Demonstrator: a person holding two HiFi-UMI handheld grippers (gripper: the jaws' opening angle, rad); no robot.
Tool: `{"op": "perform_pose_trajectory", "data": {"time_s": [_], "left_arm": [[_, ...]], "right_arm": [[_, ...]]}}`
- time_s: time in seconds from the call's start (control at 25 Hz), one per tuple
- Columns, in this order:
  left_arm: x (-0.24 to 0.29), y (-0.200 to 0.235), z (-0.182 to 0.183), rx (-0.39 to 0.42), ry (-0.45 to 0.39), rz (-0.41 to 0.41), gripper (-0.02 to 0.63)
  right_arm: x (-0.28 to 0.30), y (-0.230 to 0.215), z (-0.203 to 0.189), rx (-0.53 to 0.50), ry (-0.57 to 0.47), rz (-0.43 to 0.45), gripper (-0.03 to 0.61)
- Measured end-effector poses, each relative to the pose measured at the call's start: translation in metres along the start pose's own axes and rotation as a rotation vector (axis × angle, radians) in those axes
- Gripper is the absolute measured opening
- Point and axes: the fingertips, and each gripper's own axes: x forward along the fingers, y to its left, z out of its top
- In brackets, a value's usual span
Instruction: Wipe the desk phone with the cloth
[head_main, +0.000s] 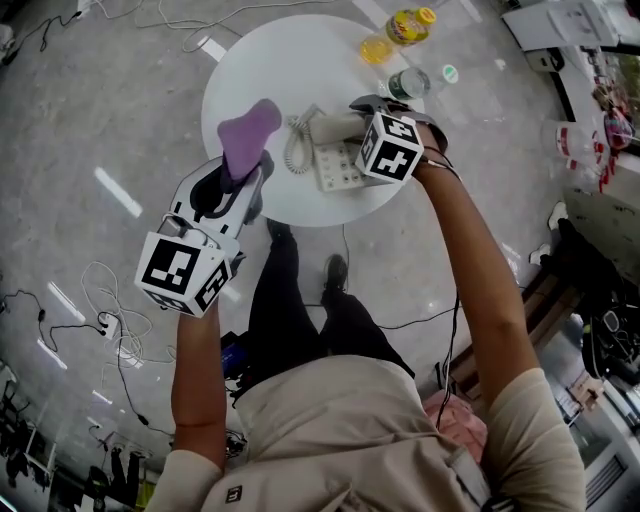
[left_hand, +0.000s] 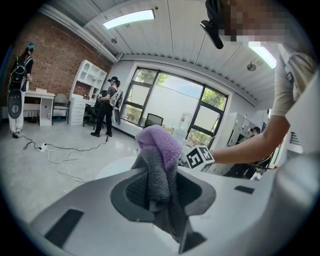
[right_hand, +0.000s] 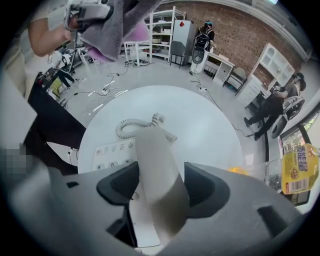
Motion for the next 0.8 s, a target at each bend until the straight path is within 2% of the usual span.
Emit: {"op": "perform_pose_trajectory", "data": {"time_s": [0.16,0.48,0.6,0.8], "left_arm": [[0.006,-0.002,0.0,-0.001,0.004,-0.002,0.092],[0.003,-0.005,0.004,0.007,-0.005,-0.007,0.091],[-0.003,-0.006,0.004,0.009,-0.006,-0.002,0.091],[-0.007,-0.005,0.005,0.009,-0.01,0.006,0.092]], "right_arm": [[-0.001,-0.001,-0.004,-0.03,0.008,0.003,0.262],[-0.003,0.002,-0.003,-0.098,0.091,0.013,0.236],[-0.007,0.003,0.0,-0.081,0.084,-0.013,0.233],[-0.026,-0.009,0.014,0.016,0.009,-0.058,0.225]]}}
